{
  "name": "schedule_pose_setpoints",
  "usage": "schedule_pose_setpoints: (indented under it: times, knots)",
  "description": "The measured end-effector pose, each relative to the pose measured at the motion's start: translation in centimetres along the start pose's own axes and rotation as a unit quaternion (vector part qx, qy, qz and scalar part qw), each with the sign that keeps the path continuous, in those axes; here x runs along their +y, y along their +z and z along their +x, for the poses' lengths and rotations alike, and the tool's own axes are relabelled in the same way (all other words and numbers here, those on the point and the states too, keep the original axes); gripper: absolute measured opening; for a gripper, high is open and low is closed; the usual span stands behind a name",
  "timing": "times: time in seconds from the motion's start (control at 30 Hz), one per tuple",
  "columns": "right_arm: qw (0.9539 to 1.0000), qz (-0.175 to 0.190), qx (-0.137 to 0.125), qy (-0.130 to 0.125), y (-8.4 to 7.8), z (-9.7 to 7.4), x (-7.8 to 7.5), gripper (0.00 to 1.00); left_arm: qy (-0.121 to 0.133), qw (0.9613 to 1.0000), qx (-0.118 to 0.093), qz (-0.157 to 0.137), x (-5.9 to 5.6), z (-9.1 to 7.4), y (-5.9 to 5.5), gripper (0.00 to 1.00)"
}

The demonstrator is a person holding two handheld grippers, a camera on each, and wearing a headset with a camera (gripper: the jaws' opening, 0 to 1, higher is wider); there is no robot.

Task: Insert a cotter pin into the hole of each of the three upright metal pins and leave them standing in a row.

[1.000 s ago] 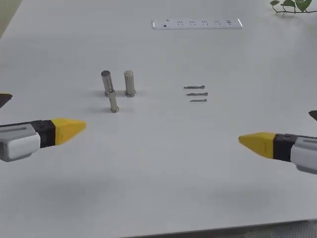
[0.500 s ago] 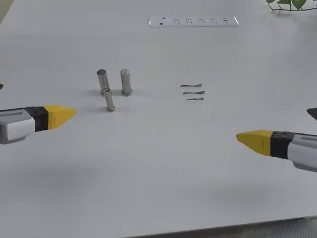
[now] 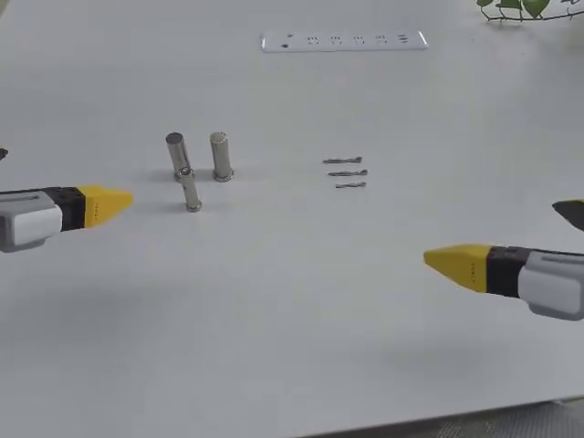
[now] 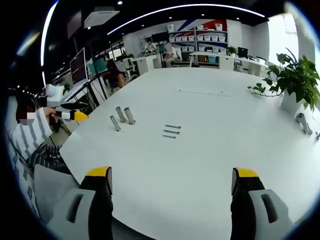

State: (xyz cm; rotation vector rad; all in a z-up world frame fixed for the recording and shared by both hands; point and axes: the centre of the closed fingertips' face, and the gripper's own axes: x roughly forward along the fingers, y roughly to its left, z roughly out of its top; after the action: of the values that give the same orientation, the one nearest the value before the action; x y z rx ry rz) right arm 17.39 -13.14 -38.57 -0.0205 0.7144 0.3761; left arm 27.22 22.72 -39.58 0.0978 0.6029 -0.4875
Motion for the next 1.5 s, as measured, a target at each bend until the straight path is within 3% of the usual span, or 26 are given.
schedule_pose_setpoints:
  times: [0.33, 1.03, 1.27, 1.33, 1.5]
  knots:
    - [1.0, -0.001, 0.001, 0.0, -0.1, 0.0, -0.2, 0.98, 0.001, 0.9998, -0.009, 0.015, 0.4, 1.3, 0.7, 0.75]
    - [1.0, 0.005, 0.007, -0.004, -0.4, 0.1, -0.1, 0.98, -0.041, 0.9962, 0.006, 0.077, -0.5, 5.2, 1.8, 0.64]
    - [0.9998, 0.01, 0.013, -0.008, -0.8, 0.2, -0.3, 0.98, -0.05, 0.9962, 0.009, 0.071, -0.3, 5.8, 1.7, 0.59]
    - [0.9998, 0.013, 0.013, -0.007, -0.8, 0.2, -0.3, 0.98, -0.051, 0.9962, 0.009, 0.069, -1.0, 5.7, 1.8, 0.58]
    - [0.9998, 0.015, 0.014, -0.006, -0.9, 0.3, -0.3, 0.98, -0.054, 0.9964, 0.01, 0.065, -1.0, 6.1, 1.8, 0.57]
